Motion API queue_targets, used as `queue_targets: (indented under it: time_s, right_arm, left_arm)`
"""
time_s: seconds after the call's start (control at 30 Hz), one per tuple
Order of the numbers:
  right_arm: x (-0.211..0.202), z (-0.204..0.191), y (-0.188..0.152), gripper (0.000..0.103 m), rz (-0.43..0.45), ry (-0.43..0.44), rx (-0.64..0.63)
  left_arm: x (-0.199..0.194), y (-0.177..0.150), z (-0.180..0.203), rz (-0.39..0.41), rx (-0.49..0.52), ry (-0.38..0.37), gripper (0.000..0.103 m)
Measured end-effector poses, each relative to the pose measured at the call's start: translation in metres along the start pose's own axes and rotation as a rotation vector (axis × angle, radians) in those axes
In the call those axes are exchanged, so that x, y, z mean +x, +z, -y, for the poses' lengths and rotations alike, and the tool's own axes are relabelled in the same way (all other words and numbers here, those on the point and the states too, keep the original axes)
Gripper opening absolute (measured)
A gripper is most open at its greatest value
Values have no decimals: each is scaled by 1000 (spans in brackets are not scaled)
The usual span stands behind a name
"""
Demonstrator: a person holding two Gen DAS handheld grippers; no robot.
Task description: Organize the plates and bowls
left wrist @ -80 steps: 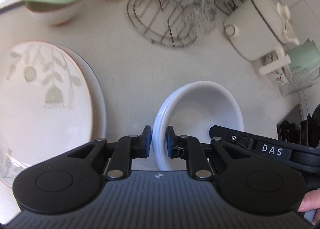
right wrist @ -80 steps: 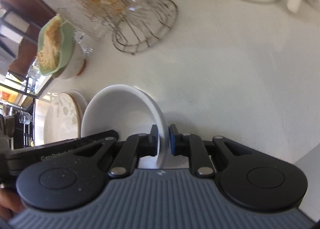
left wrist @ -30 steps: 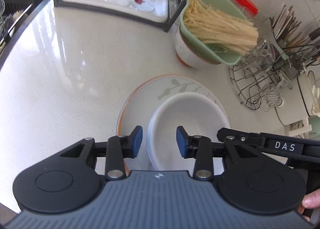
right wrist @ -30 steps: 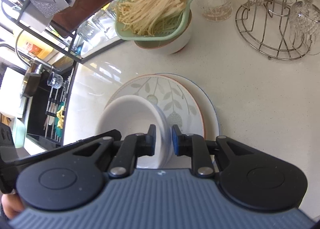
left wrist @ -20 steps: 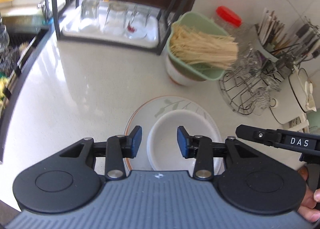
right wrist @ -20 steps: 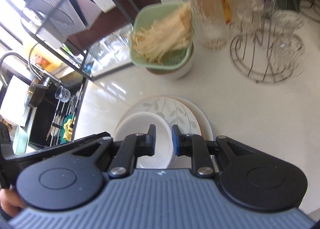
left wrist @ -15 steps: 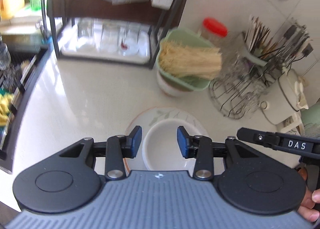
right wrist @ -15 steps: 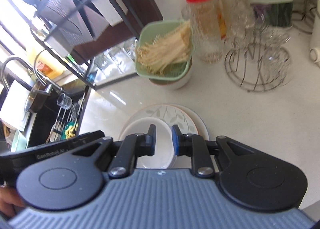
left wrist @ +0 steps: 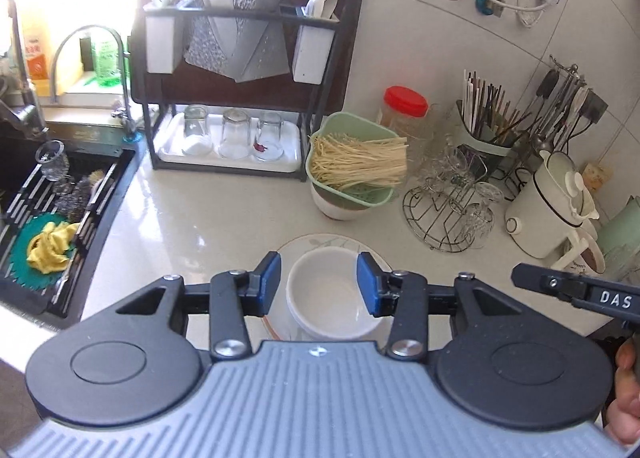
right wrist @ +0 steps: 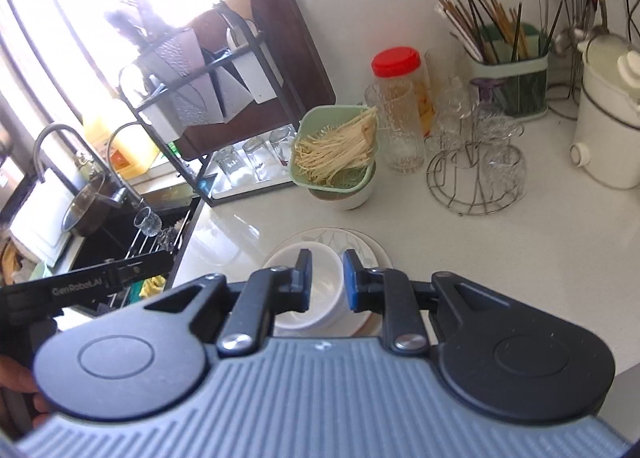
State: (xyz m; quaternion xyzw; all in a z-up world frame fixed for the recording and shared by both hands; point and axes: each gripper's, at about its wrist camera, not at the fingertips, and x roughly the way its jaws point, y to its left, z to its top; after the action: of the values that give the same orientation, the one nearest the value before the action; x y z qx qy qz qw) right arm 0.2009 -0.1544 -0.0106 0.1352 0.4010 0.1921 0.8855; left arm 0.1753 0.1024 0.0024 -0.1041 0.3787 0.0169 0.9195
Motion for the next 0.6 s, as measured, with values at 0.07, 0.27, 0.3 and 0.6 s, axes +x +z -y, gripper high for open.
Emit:
queue_targets:
  time_s: [0.07,0.27,0.3,0.6]
  right_arm:
    - [-12,3,-3,21,16,9,-34]
    - [-37,11,-12,31,64,-10,-102]
    - [-40,13,-14,41,68,-16,-100]
    - [-51,21,-48,81,41,-54,-123]
  left_arm:
    - [-12,-8,6,5,-12,7,51]
    - [-33,-32,23,2,-17,10,62]
    - [-36,-36,25,-3,-17,16,67]
    - [-55,-57,30,-8,2,64,96]
